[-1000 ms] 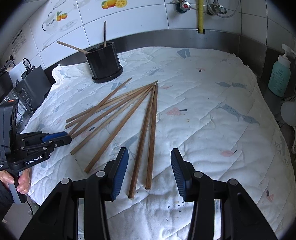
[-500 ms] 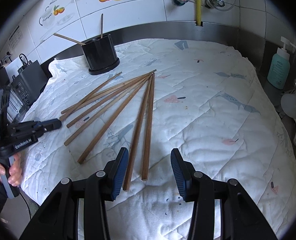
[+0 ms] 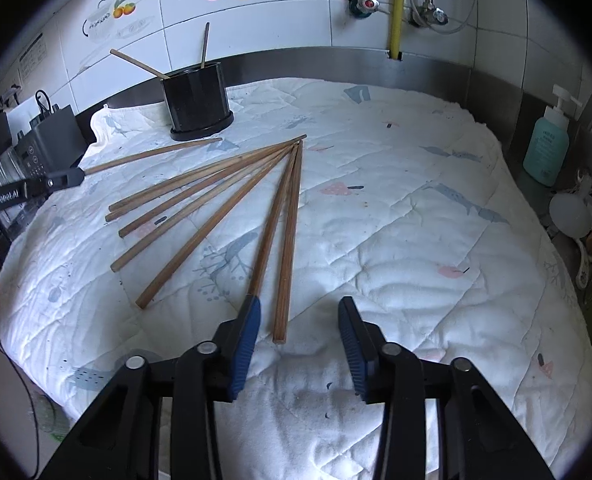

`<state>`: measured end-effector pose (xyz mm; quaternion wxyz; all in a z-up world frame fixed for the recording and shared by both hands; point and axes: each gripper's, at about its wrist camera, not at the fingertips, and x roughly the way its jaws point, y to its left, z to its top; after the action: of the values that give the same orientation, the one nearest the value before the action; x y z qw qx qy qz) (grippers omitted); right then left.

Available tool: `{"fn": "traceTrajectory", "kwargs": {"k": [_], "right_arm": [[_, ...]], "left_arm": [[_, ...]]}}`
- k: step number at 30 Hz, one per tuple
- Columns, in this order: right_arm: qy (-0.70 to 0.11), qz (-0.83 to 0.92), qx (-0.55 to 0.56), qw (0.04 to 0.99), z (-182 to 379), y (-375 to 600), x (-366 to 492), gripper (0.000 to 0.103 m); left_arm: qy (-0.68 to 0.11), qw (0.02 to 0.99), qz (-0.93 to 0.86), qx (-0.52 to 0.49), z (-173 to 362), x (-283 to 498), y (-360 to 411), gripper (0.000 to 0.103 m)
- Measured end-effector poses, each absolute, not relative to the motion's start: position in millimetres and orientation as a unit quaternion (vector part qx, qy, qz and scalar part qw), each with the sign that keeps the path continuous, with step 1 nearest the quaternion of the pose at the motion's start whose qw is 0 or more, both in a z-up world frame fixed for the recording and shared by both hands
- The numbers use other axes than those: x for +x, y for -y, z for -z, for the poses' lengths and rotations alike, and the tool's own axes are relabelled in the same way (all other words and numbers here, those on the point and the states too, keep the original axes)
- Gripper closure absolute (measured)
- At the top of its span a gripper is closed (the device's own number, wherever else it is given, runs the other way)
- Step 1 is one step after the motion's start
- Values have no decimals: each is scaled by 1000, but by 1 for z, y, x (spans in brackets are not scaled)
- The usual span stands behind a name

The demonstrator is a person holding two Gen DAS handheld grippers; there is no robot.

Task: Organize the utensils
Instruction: 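Return both tools to the chopsticks and close each on one chopstick, then carry both held chopsticks to the black holder and lower them in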

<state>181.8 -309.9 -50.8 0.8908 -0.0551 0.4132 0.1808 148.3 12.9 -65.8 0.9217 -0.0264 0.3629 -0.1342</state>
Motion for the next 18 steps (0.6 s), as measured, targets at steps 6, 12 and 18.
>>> {"fn": "traceTrajectory", "kwargs": {"k": [6, 12, 18], "right_arm": [[-397, -186, -62, 897, 59, 306, 180, 73], [-364, -185, -97, 908, 65, 294, 176, 83], [-358, -189, -90, 910, 58, 295, 179, 92]], "left_arm": [[-362, 922, 134, -24, 61, 152, -11, 97], [-359, 923, 136, -20, 59, 155, -8, 97], [-353, 926, 134, -16, 49, 156, -11, 97]]}}
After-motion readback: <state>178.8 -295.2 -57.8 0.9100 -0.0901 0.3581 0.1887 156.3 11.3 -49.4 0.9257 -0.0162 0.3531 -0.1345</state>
